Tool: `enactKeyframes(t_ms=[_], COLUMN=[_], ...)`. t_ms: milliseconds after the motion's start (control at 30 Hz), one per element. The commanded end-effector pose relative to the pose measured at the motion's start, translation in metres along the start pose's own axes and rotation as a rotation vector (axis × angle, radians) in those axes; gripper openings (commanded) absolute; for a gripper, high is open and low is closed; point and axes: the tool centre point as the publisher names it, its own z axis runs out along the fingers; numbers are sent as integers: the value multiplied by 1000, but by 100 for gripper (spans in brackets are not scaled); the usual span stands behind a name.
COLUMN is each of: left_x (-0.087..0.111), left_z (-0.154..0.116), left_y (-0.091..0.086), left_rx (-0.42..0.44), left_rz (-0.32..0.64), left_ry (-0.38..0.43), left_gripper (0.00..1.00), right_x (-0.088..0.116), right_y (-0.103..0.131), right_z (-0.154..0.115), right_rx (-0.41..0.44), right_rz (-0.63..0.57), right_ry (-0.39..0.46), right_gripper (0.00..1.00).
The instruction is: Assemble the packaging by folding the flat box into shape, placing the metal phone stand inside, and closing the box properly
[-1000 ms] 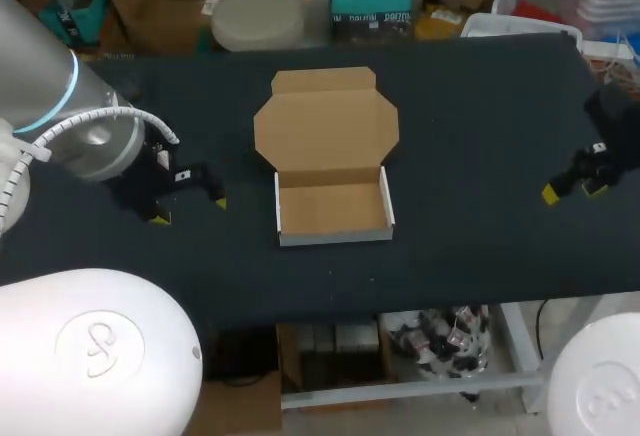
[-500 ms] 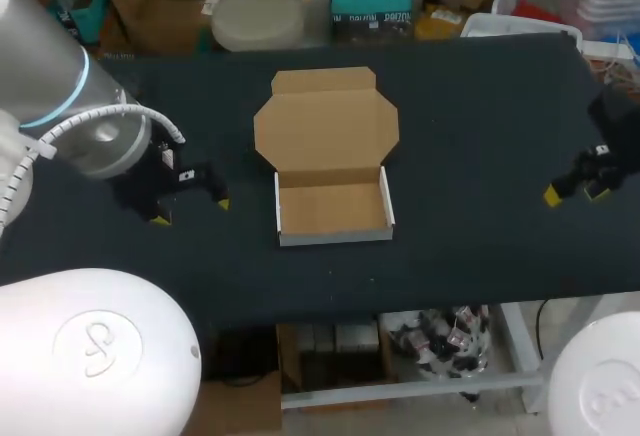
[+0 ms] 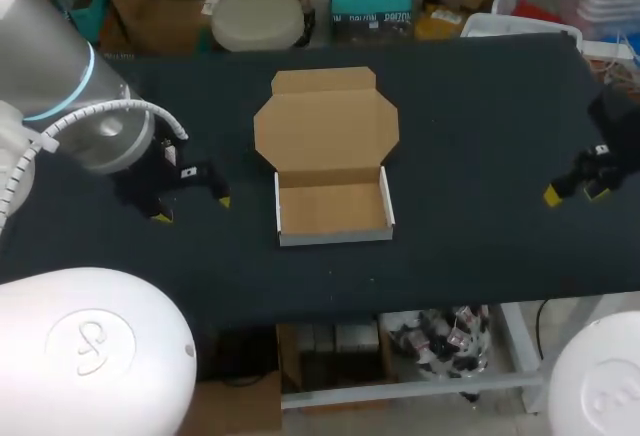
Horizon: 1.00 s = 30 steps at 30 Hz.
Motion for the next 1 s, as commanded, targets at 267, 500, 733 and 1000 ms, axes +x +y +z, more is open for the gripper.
enactKeyframes(t_ms=[267, 500, 733, 1000], left_x=[-5, -21, -39, -61], left_z=[10, 23, 43, 69], left_y=[-11, -32, -56, -84], left_rx=[-15, -38, -95, -148], left_rz=[-36, -84, -115, -114], left_ry=[-38, -53, -57, -77], left_gripper=[100, 100, 100, 100], right_x=[0, 0, 0, 0], right_y=[0, 0, 0, 0], right_z=[-2, -2, -2, -2], right_rx=[5, 5, 5, 5], right_rz=[0, 0, 0, 0], right_ry=[2, 2, 2, 2], right_gripper=[100, 100, 100, 100])
